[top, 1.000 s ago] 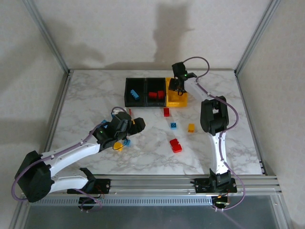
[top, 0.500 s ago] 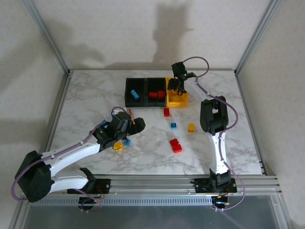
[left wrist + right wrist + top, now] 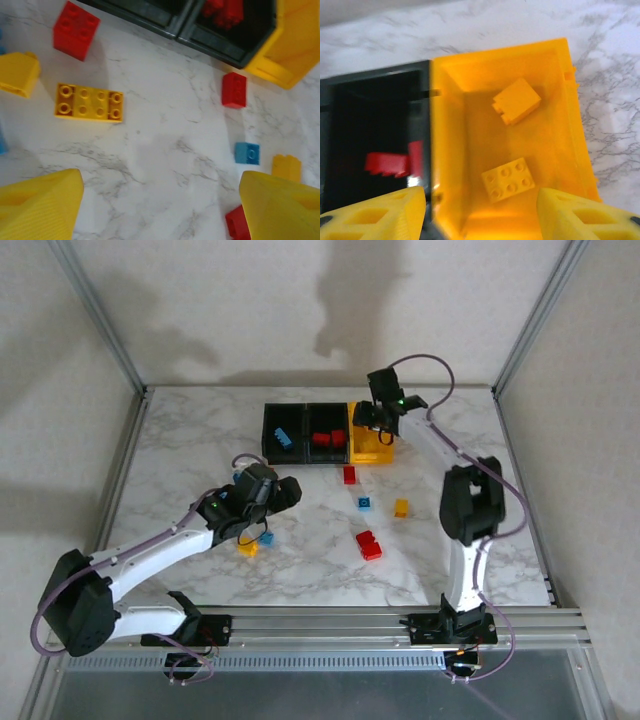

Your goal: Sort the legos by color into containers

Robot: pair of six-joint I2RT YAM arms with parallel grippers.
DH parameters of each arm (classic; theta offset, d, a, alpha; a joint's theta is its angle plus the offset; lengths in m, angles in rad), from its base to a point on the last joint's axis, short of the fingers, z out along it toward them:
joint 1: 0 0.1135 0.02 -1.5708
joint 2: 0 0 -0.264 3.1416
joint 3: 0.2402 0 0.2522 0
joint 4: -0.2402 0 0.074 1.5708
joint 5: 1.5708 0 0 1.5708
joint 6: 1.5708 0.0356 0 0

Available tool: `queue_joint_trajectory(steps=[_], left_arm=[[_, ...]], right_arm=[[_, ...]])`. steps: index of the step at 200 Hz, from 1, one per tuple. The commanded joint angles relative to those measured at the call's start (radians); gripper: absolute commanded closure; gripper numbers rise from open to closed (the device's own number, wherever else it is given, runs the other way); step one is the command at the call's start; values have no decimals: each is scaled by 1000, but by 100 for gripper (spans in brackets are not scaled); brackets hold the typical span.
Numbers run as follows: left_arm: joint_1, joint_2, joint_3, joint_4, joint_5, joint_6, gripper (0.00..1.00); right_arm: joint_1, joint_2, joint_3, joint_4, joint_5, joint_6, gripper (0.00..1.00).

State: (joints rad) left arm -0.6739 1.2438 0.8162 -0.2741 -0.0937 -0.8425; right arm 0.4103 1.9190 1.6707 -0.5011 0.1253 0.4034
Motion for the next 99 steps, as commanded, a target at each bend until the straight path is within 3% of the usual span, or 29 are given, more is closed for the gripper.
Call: queue_joint_trajectory(steps=[1, 66, 99], left_arm=[[25, 14, 31, -112, -71, -13, 20], [120, 14, -14, -212, -133, -16, 25], [150, 87, -24, -203, -163, 6, 29]], right_arm=[[31, -176, -146, 96, -43, -11, 40], [135, -551, -594, 228, -146, -6, 41], [224, -708, -769, 341, -284, -40, 41]])
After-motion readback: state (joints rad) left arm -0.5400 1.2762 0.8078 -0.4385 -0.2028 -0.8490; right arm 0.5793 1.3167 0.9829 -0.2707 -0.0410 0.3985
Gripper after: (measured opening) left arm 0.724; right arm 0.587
